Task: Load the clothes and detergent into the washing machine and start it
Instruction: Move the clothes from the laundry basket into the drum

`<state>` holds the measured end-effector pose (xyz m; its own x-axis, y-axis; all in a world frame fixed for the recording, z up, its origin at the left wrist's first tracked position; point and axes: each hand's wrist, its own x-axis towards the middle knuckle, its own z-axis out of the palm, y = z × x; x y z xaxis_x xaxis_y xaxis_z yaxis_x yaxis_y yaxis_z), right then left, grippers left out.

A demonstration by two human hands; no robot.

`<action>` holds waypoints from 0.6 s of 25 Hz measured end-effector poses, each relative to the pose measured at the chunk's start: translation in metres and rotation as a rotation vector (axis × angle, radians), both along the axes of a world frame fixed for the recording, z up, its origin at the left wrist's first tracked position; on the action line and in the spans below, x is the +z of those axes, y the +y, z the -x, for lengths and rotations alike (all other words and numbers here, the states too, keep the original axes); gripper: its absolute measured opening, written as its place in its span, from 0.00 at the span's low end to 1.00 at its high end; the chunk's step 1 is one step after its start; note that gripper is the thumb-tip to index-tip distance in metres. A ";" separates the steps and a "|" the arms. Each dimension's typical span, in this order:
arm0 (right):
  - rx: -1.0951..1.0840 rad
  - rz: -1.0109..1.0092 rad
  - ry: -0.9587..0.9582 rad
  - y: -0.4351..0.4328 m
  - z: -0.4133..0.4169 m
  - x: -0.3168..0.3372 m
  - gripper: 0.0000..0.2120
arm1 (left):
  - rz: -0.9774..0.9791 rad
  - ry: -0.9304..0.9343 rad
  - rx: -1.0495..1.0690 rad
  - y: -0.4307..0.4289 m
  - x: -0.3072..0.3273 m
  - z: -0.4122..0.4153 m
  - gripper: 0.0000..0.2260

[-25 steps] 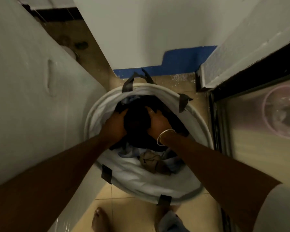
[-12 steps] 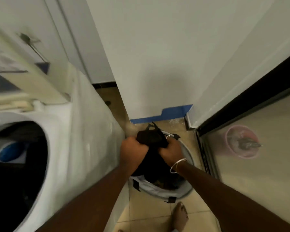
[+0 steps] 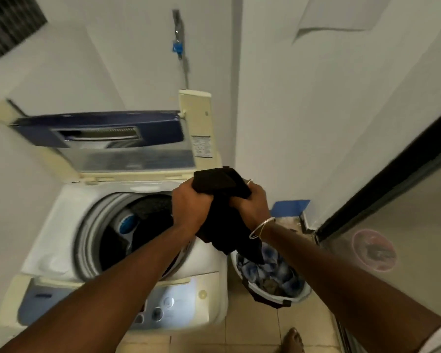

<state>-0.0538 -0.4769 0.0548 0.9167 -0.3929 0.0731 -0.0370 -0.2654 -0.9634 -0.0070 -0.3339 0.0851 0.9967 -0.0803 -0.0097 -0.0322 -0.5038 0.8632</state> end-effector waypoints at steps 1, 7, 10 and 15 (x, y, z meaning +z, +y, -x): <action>0.070 0.025 -0.037 0.025 -0.007 0.014 0.08 | 0.048 0.002 0.046 0.027 0.012 -0.001 0.14; 0.277 -0.077 -0.105 0.159 -0.061 0.048 0.16 | 0.094 -0.086 0.352 0.159 0.062 -0.010 0.13; 0.269 -0.094 0.000 0.199 -0.085 0.034 0.18 | 0.045 -0.007 0.305 0.200 0.044 -0.027 0.19; 0.423 0.146 0.473 0.192 -0.107 -0.048 0.30 | -0.133 0.344 -0.001 0.239 -0.030 -0.036 0.33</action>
<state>0.0528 -0.2846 0.0069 0.9365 -0.0078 -0.3507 -0.3116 -0.4773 -0.8216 0.0293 -0.0950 0.0549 0.9333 -0.0572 -0.3545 0.2476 -0.6124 0.7508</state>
